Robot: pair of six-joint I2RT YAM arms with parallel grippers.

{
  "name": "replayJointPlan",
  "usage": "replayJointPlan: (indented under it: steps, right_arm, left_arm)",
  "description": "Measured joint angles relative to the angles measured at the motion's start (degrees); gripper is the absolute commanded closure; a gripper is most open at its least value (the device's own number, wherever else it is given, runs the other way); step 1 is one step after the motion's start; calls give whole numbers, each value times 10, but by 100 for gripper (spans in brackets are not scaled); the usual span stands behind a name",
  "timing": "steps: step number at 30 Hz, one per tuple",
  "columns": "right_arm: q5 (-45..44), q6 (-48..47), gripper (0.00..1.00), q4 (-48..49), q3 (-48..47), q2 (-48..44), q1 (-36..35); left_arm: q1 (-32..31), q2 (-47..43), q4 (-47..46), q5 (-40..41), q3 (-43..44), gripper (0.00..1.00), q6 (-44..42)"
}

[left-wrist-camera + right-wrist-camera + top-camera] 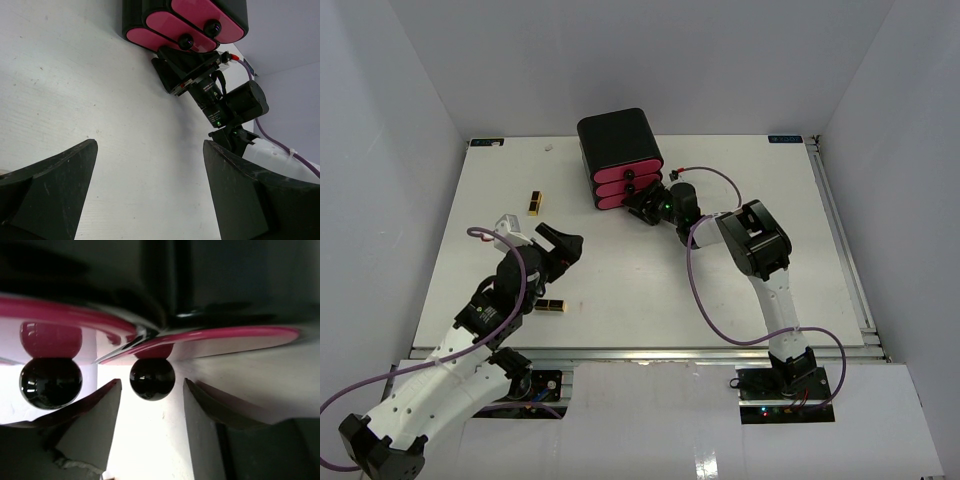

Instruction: Organize the makeup

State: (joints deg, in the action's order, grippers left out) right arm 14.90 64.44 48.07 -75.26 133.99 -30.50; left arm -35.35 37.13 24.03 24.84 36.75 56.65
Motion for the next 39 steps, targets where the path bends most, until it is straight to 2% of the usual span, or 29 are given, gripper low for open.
replayJointPlan:
  steps: [11,20,24,32,39]
  right_arm:
    - [-60,31,45,27,17,0,0]
    - [-75,31,71,45,21,0,-3]
    - [-74,31,76,60,30,0,-3]
    - [-57,30,78,110,94,-21,-3]
    - [-21,23,73,150,257,-109,-3]
  left_arm:
    - [0,3,5,0,1,2,12]
    - [0,20,9,0,9,2,15]
    - [0,23,9,0,9,2,15]
    - [0,11,12,8,9,2,15]
    - [0,-11,13,25,9,2,16]
